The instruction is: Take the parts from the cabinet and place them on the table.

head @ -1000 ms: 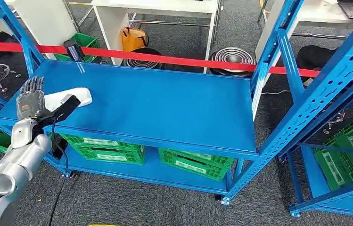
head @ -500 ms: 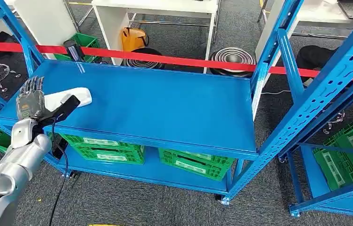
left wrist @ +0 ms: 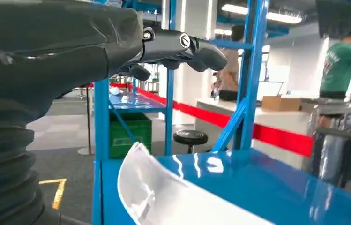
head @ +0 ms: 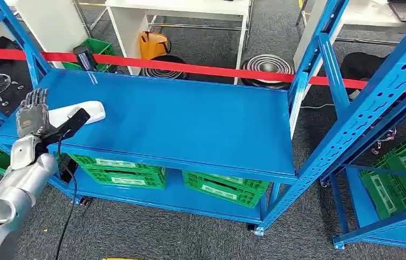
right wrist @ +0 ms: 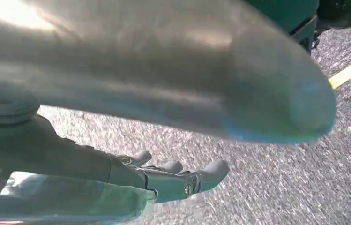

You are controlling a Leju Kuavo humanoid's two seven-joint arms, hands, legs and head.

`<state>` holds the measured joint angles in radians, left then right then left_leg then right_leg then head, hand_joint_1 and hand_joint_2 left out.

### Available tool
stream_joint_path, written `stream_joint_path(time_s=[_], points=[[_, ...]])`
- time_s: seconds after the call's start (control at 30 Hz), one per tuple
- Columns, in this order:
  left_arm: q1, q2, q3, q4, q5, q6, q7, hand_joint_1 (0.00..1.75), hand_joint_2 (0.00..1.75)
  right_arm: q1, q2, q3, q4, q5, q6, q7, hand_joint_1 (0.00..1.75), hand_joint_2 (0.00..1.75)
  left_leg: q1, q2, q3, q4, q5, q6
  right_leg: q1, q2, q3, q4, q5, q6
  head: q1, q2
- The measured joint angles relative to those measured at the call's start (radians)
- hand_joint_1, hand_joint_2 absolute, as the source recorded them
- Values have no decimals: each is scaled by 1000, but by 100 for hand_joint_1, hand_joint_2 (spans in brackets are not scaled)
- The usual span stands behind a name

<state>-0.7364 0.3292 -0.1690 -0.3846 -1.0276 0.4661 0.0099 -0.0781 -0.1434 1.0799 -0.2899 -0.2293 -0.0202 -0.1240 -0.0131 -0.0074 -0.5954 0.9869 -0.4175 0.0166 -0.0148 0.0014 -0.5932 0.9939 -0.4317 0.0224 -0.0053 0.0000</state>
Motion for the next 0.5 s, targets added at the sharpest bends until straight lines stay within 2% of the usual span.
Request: stream_joint_path(time_s=[0.23, 0.5], points=[[43, 49, 25, 4, 24, -5, -17, 0, 175, 48, 34, -15, 14, -27, 0, -18, 0, 0, 1, 1, 0, 0, -1, -1, 1, 2, -1, 0, 0, 0, 0, 0], [106, 93, 58, 6, 74, -17, -50, 0, 175, 73, 36, -16, 20, -34, 2, -14, 0, 0, 1, 2, 0, 0, -1, -2, 0, 4, -1, 0, 0, -1, 0, 0]])
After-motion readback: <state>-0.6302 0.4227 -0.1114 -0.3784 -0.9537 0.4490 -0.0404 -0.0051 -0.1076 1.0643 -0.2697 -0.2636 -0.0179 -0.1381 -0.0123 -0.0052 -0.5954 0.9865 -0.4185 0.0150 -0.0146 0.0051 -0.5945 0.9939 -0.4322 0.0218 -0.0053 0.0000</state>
